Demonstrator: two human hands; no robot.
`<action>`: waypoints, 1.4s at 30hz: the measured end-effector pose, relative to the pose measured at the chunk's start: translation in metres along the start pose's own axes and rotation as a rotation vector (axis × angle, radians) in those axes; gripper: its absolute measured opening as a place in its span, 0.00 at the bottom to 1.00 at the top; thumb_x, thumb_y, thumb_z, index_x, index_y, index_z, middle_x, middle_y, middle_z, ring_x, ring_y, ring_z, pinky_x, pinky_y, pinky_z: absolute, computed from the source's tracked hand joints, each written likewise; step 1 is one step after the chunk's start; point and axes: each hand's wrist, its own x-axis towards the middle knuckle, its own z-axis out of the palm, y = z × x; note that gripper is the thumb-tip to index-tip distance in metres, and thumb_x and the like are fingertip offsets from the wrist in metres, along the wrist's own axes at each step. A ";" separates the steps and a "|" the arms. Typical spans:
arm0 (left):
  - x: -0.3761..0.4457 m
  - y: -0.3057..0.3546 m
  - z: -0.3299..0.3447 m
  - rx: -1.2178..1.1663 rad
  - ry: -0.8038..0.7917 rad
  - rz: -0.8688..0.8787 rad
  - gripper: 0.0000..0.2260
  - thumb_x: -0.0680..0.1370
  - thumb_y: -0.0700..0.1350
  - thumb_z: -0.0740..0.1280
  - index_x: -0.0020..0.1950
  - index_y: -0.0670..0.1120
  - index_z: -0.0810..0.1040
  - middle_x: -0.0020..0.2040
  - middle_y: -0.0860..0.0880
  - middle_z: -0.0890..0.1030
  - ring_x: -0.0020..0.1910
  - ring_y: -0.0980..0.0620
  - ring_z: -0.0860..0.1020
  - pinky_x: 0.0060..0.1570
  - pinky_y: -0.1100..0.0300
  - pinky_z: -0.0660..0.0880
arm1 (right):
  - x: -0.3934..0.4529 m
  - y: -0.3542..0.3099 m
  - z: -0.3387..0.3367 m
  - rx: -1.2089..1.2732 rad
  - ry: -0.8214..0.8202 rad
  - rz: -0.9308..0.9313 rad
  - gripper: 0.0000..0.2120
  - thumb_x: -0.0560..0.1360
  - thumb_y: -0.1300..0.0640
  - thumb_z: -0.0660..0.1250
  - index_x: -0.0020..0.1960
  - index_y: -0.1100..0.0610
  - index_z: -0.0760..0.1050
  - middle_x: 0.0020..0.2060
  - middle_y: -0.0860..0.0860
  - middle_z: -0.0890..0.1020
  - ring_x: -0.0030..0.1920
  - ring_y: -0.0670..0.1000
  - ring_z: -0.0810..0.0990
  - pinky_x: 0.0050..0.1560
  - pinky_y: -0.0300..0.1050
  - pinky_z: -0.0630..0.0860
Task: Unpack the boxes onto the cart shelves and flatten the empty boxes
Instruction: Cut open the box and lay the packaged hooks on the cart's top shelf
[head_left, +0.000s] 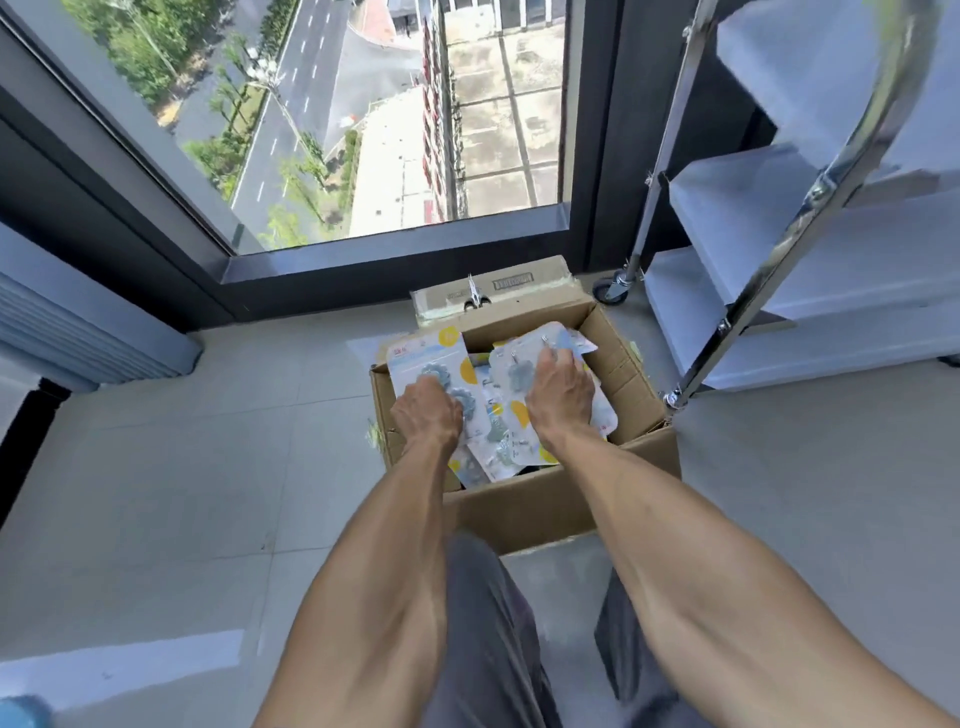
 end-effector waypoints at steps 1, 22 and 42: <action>-0.005 0.006 -0.027 0.010 -0.006 0.001 0.10 0.75 0.40 0.66 0.36 0.48 0.69 0.30 0.50 0.70 0.37 0.44 0.78 0.34 0.57 0.65 | -0.001 -0.007 -0.028 0.003 -0.019 0.007 0.18 0.79 0.65 0.56 0.69 0.60 0.68 0.59 0.59 0.75 0.60 0.59 0.74 0.56 0.50 0.70; -0.075 0.327 -0.464 -0.096 -0.254 0.401 0.08 0.76 0.45 0.65 0.53 0.44 0.77 0.52 0.43 0.80 0.52 0.41 0.80 0.42 0.55 0.70 | 0.038 0.014 -0.576 0.026 0.155 0.518 0.13 0.77 0.61 0.59 0.59 0.61 0.73 0.58 0.59 0.77 0.58 0.61 0.76 0.55 0.52 0.72; 0.053 0.654 -0.266 0.023 -0.392 0.245 0.13 0.76 0.46 0.63 0.56 0.42 0.79 0.55 0.42 0.81 0.56 0.40 0.80 0.49 0.55 0.75 | 0.372 0.272 -0.520 0.062 -0.028 0.550 0.10 0.78 0.60 0.65 0.60 0.57 0.74 0.57 0.55 0.77 0.57 0.55 0.78 0.53 0.44 0.73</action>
